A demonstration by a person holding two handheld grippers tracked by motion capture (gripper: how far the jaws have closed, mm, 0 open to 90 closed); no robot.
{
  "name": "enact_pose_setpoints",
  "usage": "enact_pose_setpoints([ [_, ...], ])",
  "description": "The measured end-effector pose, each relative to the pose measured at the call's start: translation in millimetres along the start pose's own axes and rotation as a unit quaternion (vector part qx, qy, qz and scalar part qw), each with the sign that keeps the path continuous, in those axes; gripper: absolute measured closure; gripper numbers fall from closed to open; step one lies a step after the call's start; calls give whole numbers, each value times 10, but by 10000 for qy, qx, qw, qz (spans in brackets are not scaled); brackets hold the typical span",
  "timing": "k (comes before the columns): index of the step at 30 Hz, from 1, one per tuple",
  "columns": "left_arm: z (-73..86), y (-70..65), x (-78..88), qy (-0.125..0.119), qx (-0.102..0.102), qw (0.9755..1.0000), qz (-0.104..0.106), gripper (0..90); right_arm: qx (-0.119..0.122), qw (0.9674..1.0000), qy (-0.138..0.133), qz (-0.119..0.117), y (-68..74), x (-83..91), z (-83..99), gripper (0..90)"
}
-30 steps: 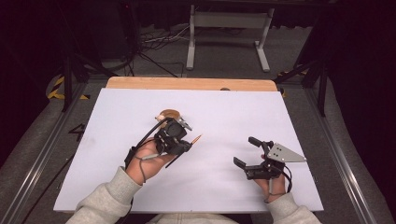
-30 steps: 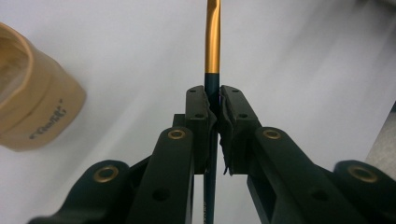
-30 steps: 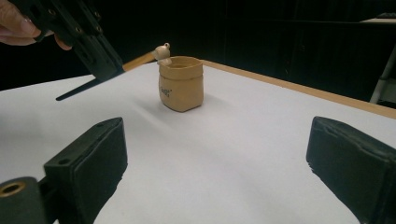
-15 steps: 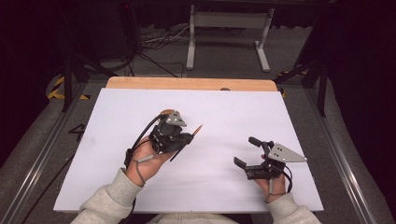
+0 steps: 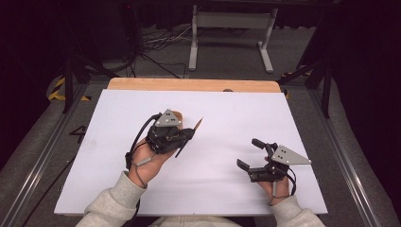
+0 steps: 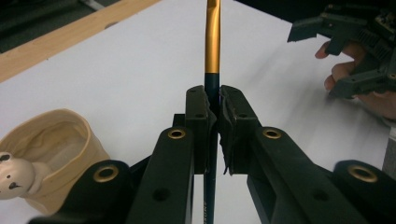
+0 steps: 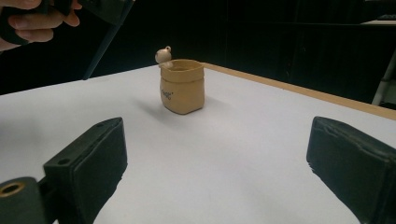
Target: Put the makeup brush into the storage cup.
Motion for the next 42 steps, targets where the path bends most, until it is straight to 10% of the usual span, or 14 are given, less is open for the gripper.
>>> enact_pose_setpoints([
  [18, -94, 199, 79, -1301, 77, 9914, 137, 825, 1, 10000, -42, -22, 4, -1, -5, 50],
  [42, -244, 487, 69, -1737, 157, 9844, -219, 825, -21, 10000, -48, -54, 6, -4, 1, 49],
])
Point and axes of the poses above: each handheld gripper's, and its own axes: x roughly backward along the jaws, z roughly out of its underside, y roughly to its left, the point moved 10 cm from there along -x, roughly forward along the jaws, and after that the axes turned 5 degrees about x, right-handed, at the moved point
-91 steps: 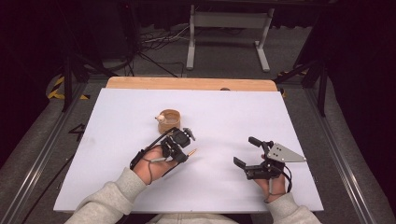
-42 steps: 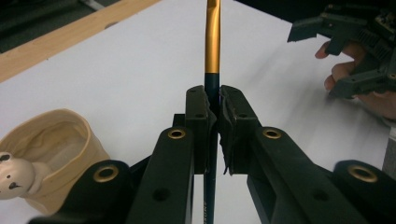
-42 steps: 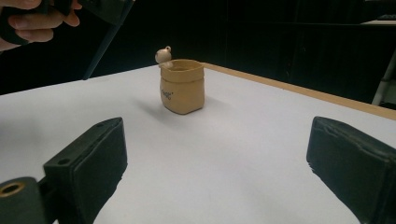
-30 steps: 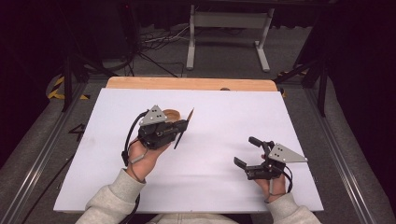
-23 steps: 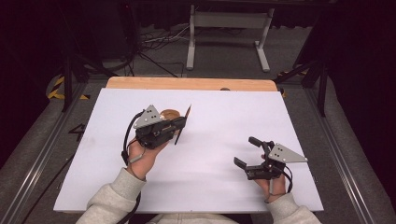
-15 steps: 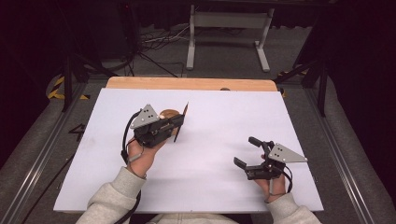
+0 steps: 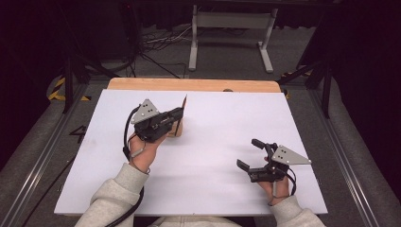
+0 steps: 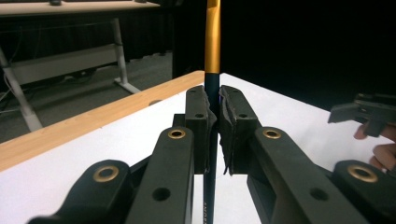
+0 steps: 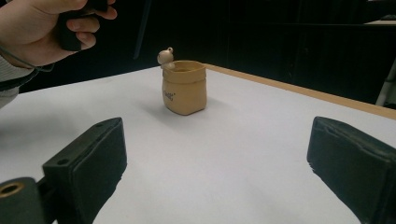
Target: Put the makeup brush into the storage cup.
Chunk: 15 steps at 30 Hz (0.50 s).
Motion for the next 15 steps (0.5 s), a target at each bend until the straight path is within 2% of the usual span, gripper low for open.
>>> enact_pose_setpoints([
  [6, -36, 77, -37, -47, -51, 9998, -197, 825, -20, 10000, -10, 4, -1, 8, -2, 49],
  [8, -40, 108, -47, -60, 66, 9996, -251, 824, -23, 10000, -12, 1, -1, 11, -2, 49],
  [15, -54, 189, -64, -126, 144, 9989, -417, 824, -21, 10000, -23, 0, -1, 20, -5, 49],
])
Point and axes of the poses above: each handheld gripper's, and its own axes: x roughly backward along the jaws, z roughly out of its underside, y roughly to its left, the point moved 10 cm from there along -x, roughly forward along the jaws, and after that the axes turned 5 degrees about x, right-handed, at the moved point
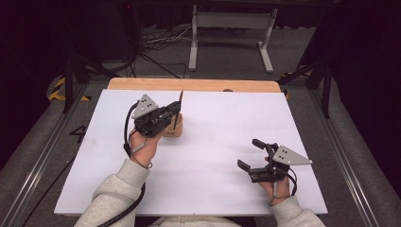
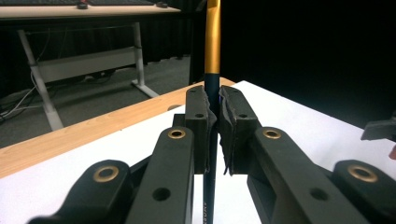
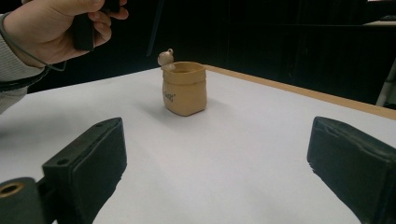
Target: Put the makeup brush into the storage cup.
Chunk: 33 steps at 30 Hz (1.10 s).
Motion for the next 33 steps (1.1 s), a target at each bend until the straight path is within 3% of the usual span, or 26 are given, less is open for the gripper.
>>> enact_pose_setpoints([
  [8, 13, 116, -32, -83, 36, 9998, -196, 824, -10, 10000, -1, -17, 5, 2, 1, 49],
  [19, -8, 282, -86, -192, 323, 9983, -440, 824, -19, 10000, -14, -15, 5, 5, 0, 49],
  [33, -18, 462, -189, -207, 348, 9972, -630, 824, -43, 10000, -29, -29, 9, 9, -2, 48],
])
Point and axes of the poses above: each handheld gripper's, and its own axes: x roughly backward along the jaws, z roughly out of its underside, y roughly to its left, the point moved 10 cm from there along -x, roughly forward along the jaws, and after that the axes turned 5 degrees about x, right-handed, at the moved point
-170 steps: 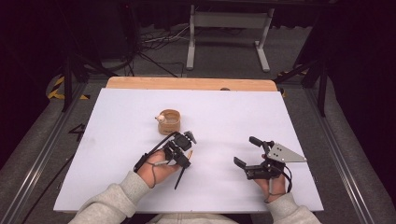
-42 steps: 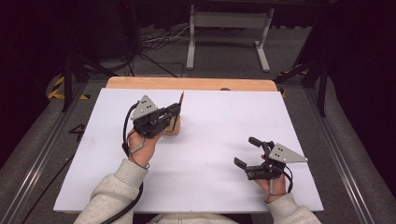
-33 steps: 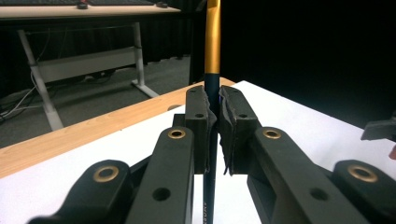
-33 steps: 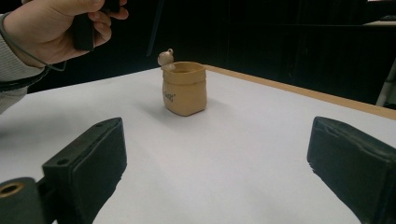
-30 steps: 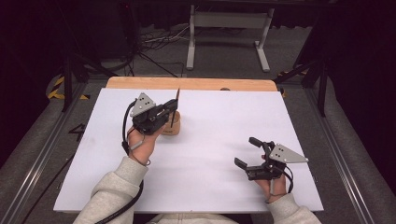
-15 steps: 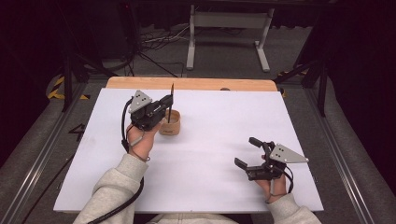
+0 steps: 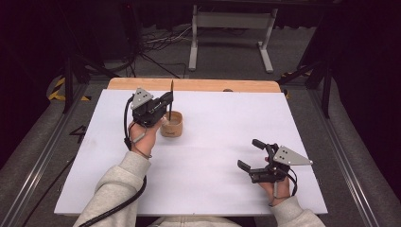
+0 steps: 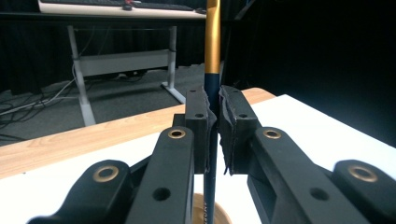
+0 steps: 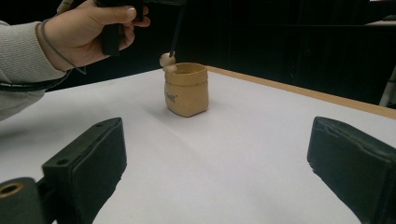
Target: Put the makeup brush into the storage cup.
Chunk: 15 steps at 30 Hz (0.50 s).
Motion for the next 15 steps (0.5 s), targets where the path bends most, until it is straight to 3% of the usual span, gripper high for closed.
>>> enact_pose_setpoints([
  [8, 7, 112, -68, -45, 172, 9998, -65, 824, -1, 10000, -6, -13, 2, 2, 0, 48],
  [15, 75, 90, -114, -26, 118, 9999, 27, 824, 6, 10000, -24, -8, -1, 8, -5, 48],
])
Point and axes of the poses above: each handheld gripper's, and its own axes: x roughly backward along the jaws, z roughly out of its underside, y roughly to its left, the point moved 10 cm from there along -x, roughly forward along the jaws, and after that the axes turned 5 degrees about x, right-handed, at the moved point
